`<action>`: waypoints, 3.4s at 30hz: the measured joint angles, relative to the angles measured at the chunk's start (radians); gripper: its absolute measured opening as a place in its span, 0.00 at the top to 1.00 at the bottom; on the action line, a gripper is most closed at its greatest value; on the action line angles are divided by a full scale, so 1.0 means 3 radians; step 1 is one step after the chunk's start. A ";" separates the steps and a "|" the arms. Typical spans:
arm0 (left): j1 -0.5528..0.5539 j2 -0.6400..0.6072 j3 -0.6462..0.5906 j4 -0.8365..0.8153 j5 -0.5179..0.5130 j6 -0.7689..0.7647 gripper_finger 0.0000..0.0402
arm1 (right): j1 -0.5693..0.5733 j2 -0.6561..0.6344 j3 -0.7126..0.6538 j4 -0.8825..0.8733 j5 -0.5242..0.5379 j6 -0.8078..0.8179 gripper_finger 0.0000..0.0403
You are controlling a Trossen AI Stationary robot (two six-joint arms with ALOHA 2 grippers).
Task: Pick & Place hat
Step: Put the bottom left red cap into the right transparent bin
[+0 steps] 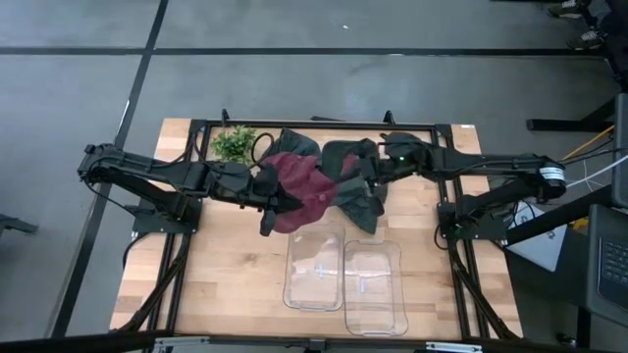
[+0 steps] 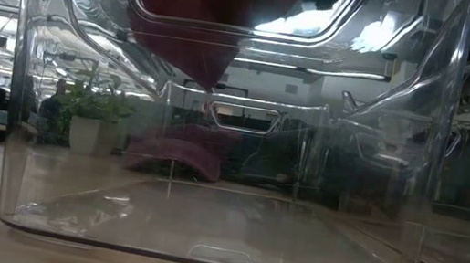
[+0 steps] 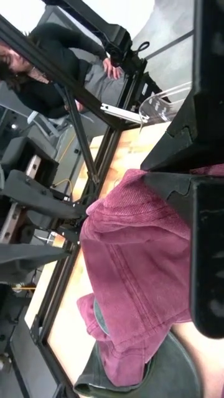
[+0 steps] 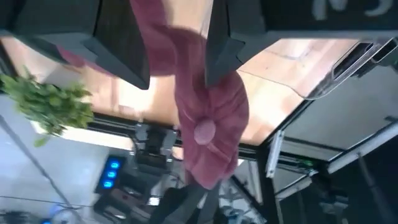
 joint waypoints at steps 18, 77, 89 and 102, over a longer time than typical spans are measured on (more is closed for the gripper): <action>0.0000 0.0000 0.0000 -0.0004 0.0003 0.0053 0.99 | 0.0001 0.0417 0.0371 -0.0142 -0.0434 -0.0141 0.62; 0.0010 -0.0128 -0.0001 0.0696 -0.0137 0.0902 0.57 | 0.0133 0.0400 0.2074 -0.2884 -0.1398 -0.0569 0.99; 0.0010 -0.0128 -0.0003 0.0522 -0.0150 0.0891 0.57 | 0.0860 0.0462 0.2155 -0.3369 -0.1405 -0.0360 0.99; -0.0002 -0.0128 -0.0003 0.0423 -0.0150 0.0894 0.57 | 0.1606 0.0922 0.2155 -0.3160 -0.1009 0.0071 0.99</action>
